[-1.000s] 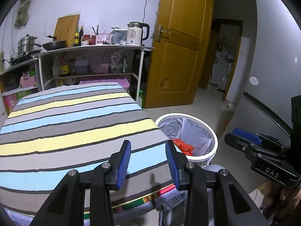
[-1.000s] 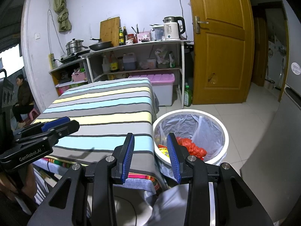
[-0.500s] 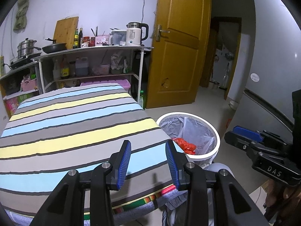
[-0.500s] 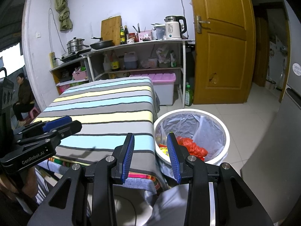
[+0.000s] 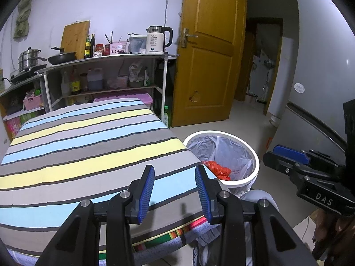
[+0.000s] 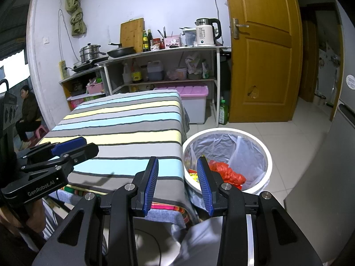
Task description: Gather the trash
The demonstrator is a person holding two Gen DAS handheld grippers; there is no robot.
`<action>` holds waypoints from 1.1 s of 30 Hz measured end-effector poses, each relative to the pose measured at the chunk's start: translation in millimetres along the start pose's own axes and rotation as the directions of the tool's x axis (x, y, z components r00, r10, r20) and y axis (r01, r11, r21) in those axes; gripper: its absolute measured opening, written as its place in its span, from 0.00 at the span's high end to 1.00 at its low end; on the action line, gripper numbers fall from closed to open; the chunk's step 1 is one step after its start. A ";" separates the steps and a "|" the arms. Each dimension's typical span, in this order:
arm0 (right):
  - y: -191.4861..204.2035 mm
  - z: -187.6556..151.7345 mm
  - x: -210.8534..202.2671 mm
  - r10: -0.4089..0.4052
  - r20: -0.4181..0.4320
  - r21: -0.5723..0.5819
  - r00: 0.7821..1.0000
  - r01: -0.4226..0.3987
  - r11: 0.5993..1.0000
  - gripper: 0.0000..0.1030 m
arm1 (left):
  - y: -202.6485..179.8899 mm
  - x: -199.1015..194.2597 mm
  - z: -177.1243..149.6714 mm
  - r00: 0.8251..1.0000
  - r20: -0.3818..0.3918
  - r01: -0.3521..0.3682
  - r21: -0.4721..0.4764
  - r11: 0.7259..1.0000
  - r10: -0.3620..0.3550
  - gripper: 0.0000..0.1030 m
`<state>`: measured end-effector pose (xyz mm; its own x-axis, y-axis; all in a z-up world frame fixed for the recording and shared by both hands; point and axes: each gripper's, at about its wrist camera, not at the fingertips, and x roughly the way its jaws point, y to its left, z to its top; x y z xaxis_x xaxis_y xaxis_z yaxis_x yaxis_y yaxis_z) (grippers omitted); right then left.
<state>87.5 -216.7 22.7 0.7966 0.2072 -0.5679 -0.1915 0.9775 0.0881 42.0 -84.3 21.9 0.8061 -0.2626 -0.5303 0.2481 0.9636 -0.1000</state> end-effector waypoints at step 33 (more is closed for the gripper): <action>3.1 2.2 0.4 0.010 -0.009 -0.006 1.000 -0.010 1.000 0.64 | 7.8 7.9 -6.7 0.999 -0.018 -0.027 -0.006 1.000 0.027 0.63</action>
<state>88.4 -213.5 24.6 0.7892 0.2166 -0.5746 -0.2029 0.9752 0.0889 46.7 -78.6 11.3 0.8029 -0.2356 -0.5475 0.2232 0.9706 -0.0903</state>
